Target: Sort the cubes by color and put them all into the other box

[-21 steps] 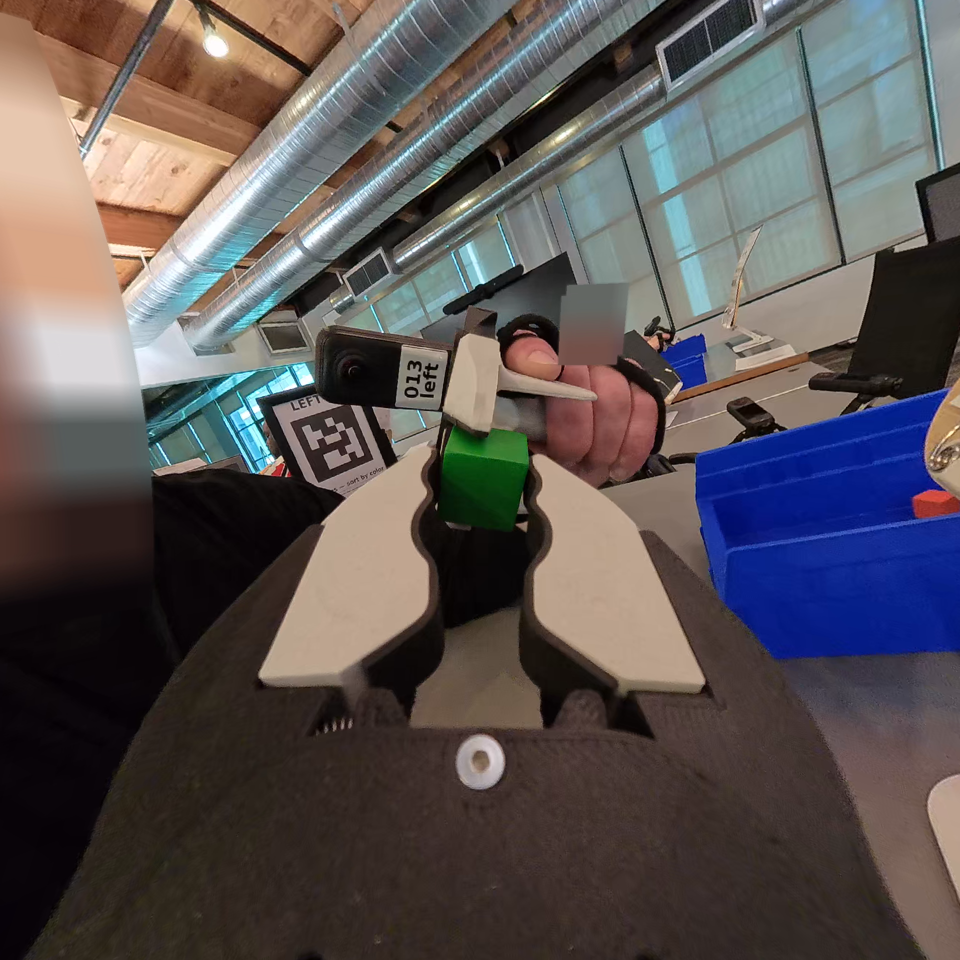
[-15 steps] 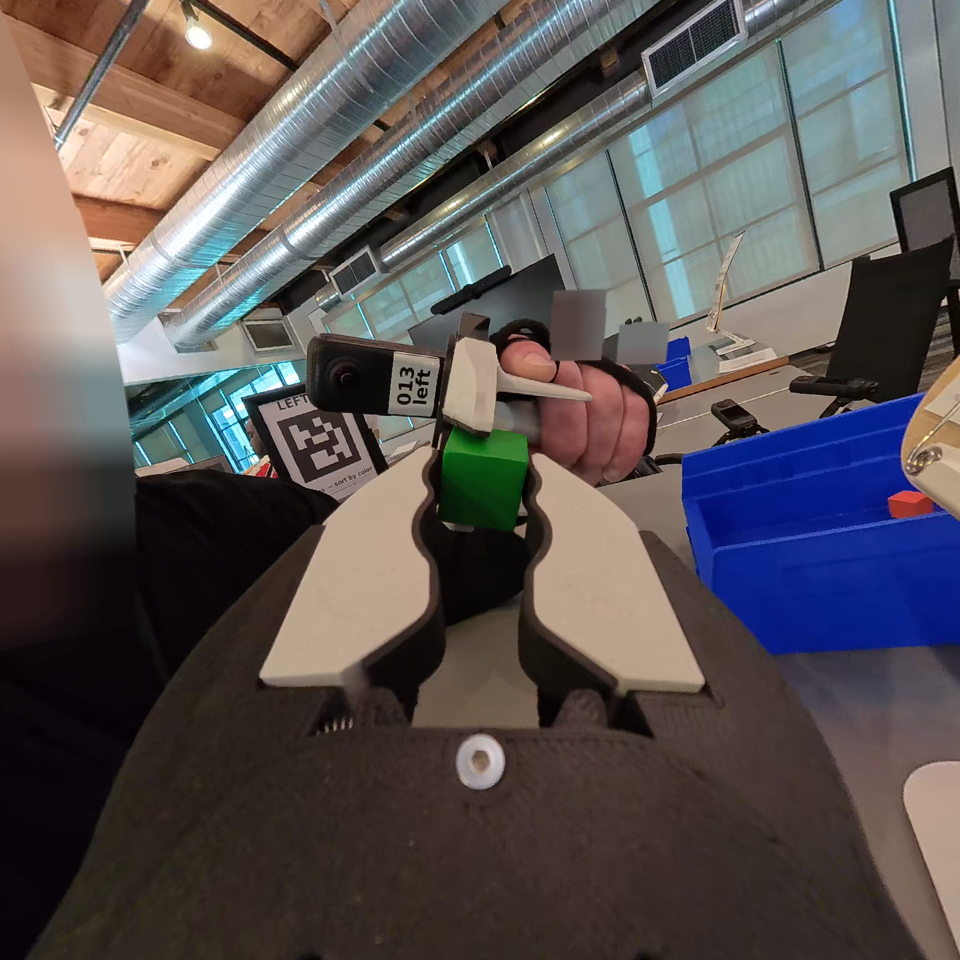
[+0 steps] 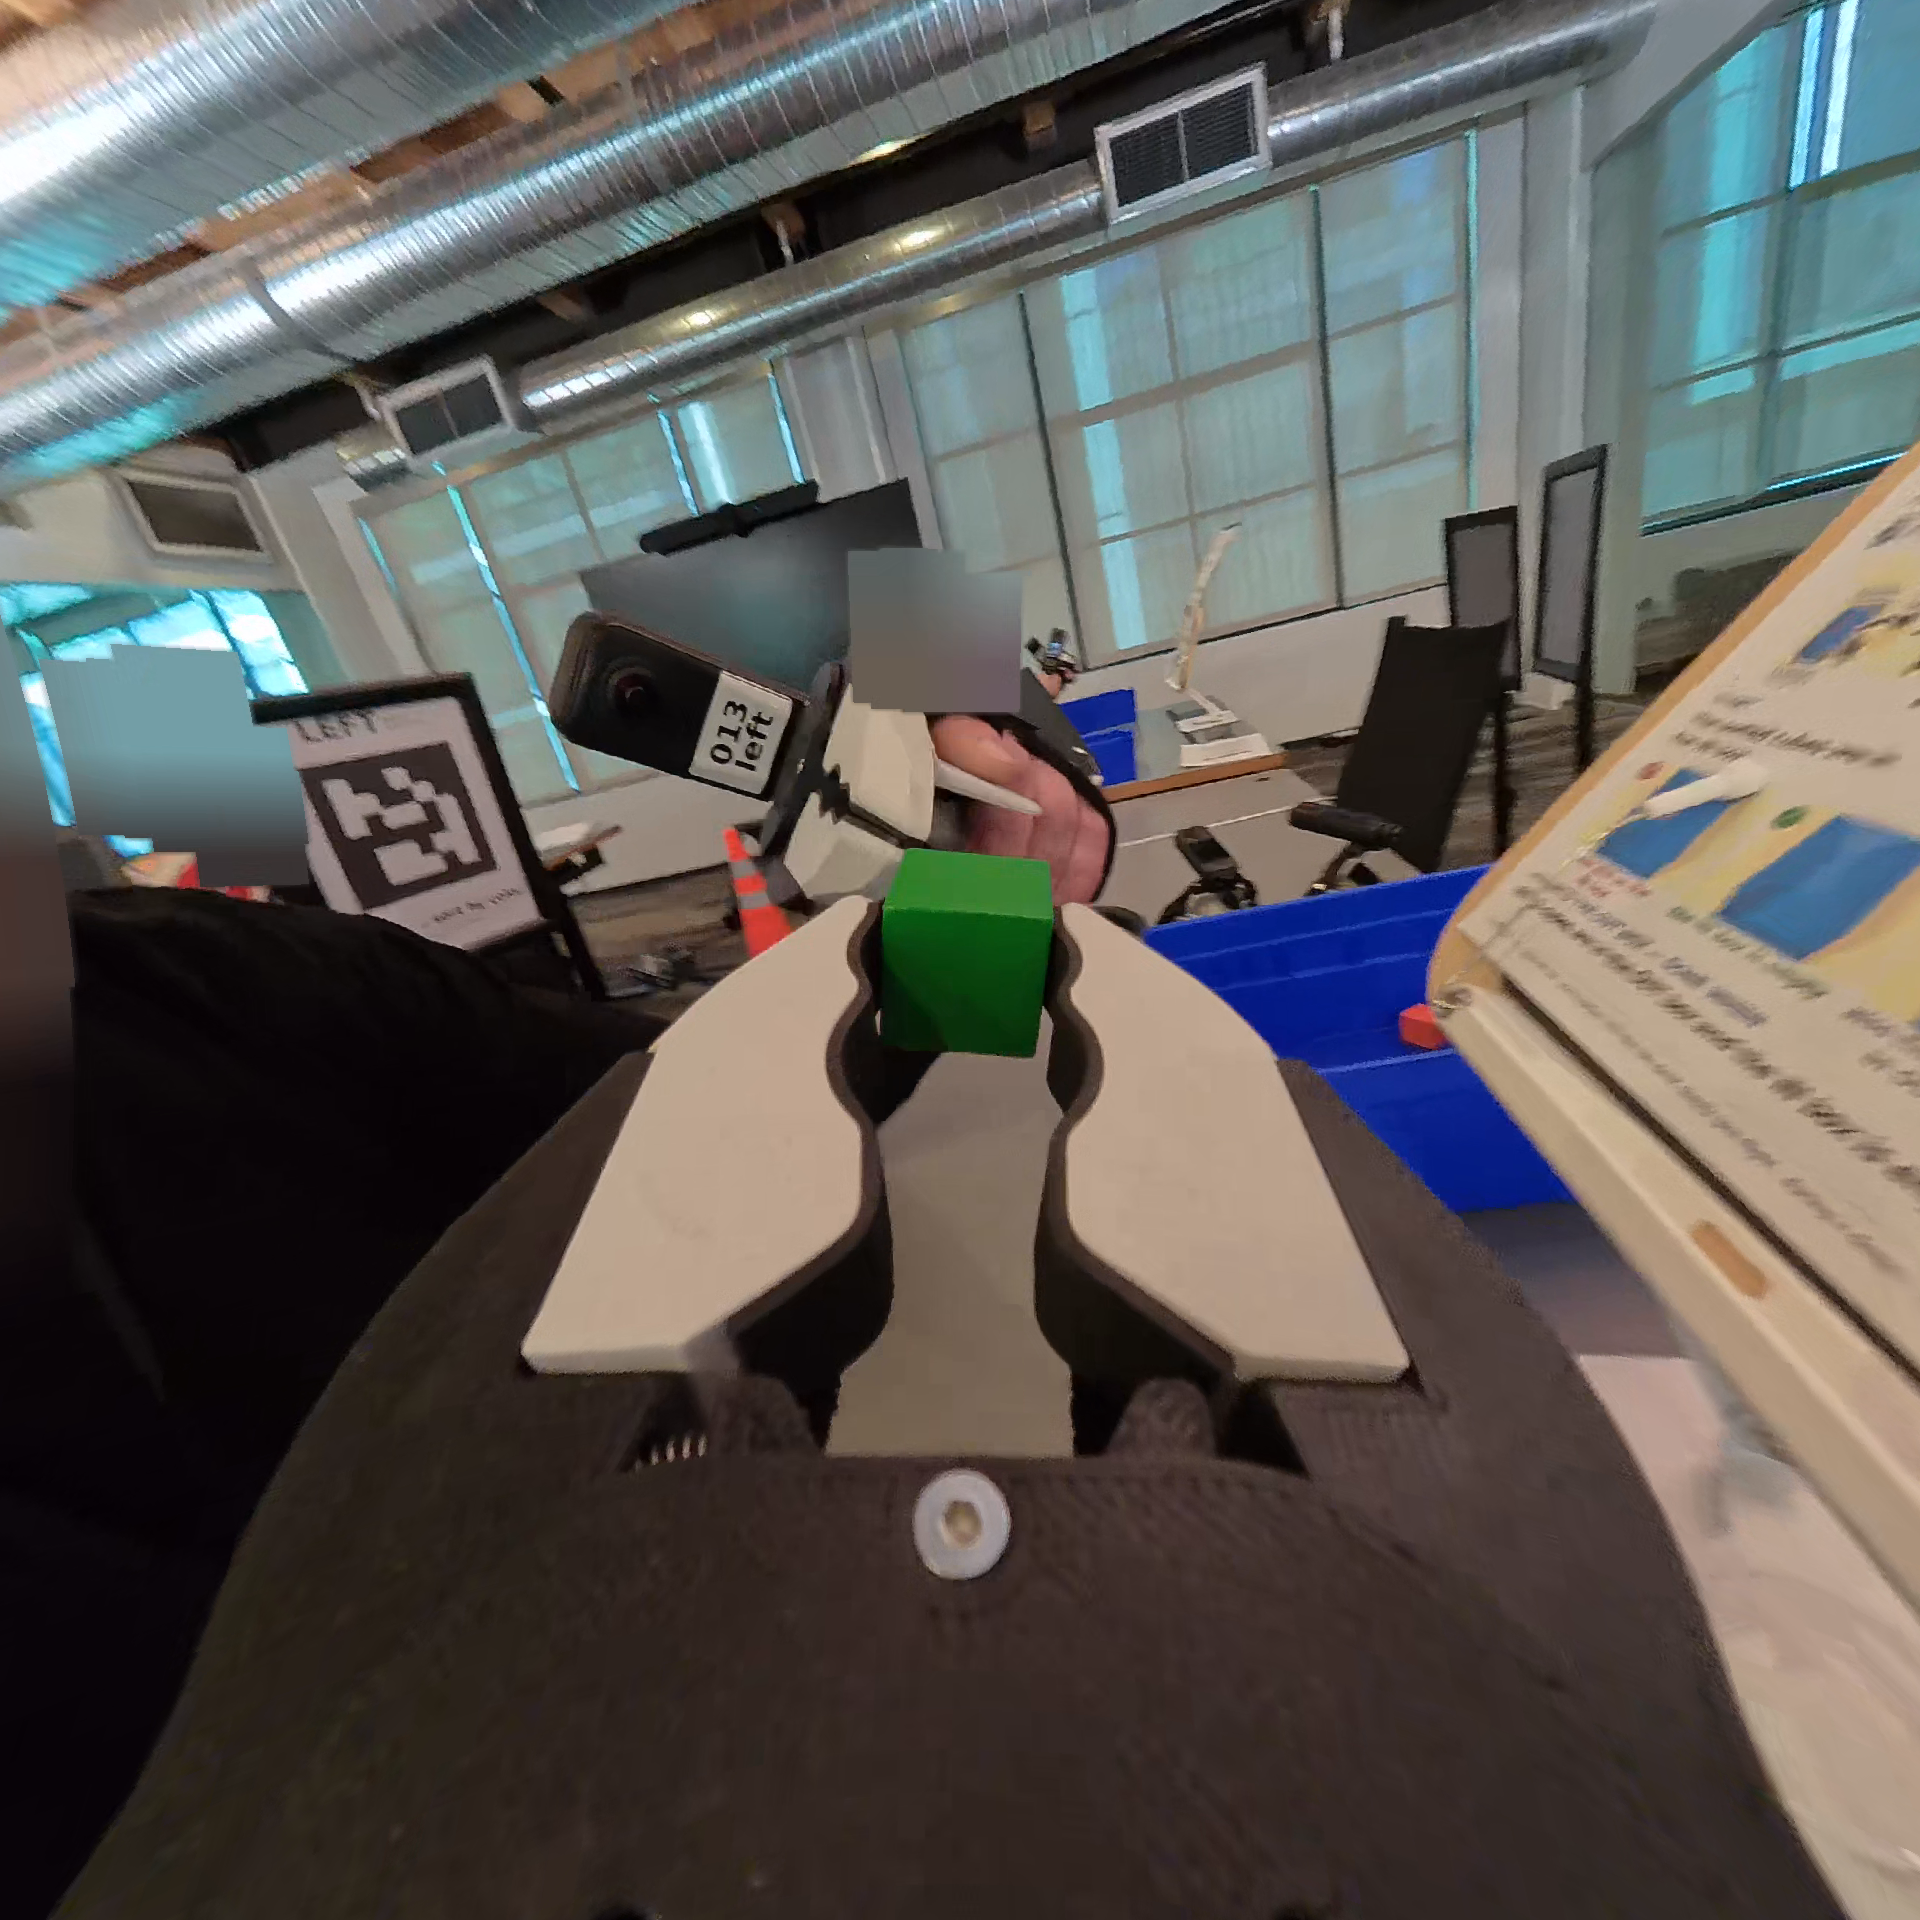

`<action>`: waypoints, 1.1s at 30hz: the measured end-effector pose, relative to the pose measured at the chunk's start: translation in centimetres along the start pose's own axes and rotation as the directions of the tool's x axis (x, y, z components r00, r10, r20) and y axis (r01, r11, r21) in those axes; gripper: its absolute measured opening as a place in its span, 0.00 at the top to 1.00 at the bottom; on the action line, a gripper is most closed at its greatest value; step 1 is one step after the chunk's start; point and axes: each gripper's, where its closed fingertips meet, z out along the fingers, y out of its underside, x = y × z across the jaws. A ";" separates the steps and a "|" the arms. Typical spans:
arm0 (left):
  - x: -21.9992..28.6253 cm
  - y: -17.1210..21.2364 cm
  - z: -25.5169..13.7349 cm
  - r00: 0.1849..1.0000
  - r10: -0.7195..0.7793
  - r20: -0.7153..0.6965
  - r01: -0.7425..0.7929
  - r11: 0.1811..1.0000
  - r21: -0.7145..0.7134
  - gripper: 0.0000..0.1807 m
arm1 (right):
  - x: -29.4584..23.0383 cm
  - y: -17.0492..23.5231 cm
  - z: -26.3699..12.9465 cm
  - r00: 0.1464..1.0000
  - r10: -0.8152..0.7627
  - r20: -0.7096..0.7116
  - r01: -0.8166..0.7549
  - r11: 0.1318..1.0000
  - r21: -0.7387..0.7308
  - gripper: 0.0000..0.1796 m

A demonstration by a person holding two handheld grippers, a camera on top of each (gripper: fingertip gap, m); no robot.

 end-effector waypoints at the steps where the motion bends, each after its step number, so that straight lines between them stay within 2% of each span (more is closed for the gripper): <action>1: -0.1 0.0 0.0 1.000 0.005 -0.001 -0.005 1.000 -0.016 1.00 | 0.0 -0.5 -0.8 0.999 -0.033 -0.033 0.032 0.999 -0.017 0.84; 6: -0.7 -0.8 0.0 1.000 0.022 0.011 -0.021 0.999 -0.039 1.00 | 1.5 -3.7 -6.9 0.945 -0.198 -0.260 0.167 0.976 -0.137 0.84; 8: -1.1 -1.4 0.2 0.999 0.025 0.020 -0.025 0.999 -0.028 1.00 | 3.6 -4.8 -10.6 0.877 -0.261 -0.403 0.183 0.958 -0.222 0.84; 12: -1.7 -2.2 0.9 0.999 0.026 0.038 -0.025 1.000 -0.018 1.00 | 9.0 -5.5 -18.9 0.666 -0.319 -0.674 0.062 0.924 -0.377 0.84; 15: -1.9 -2.6 1.6 0.999 0.024 0.038 -0.024 1.000 -0.015 1.00 | 11.9 -5.0 -22.9 0.600 -0.293 -0.745 -0.034 0.920 -0.390 0.84; 18: -1.9 -2.7 1.8 0.999 0.036 0.038 -0.035 0.999 -0.017 1.00 | 14.5 -3.1 -25.1 0.577 -0.357 -0.734 -0.112 0.856 -0.505 0.84; 21: -1.6 -2.6 1.8 0.999 0.044 0.028 -0.043 0.999 -0.026 1.00 | 16.9 -0.2 -26.8 0.590 -0.454 -0.667 -0.191 0.725 -0.662 0.84; 24: -1.6 -2.5 1.8 0.999 0.046 0.020 -0.045 0.999 -0.029 1.00 | 18.5 3.2 -28.0 0.651 -0.522 -0.551 -0.218 0.567 -0.794 0.83; 27: -1.7 -2.1 1.8 0.999 0.045 0.018 -0.044 0.998 -0.036 1.00 | 19.5 6.4 -28.9 0.729 -0.515 -0.451 -0.211 0.457 -0.864 0.84; 31: -1.7 -1.6 1.8 0.999 0.045 0.015 -0.044 0.998 -0.049 1.00 | 20.1 9.2 -29.1 0.817 -0.487 -0.308 -0.129 0.367 -0.921 0.83; 33: -1.7 -1.5 1.8 0.999 0.041 0.012 -0.040 0.998 -0.051 1.00 | 20.4 9.7 -29.1 0.845 -0.471 -0.254 -0.086 0.349 -0.933 0.83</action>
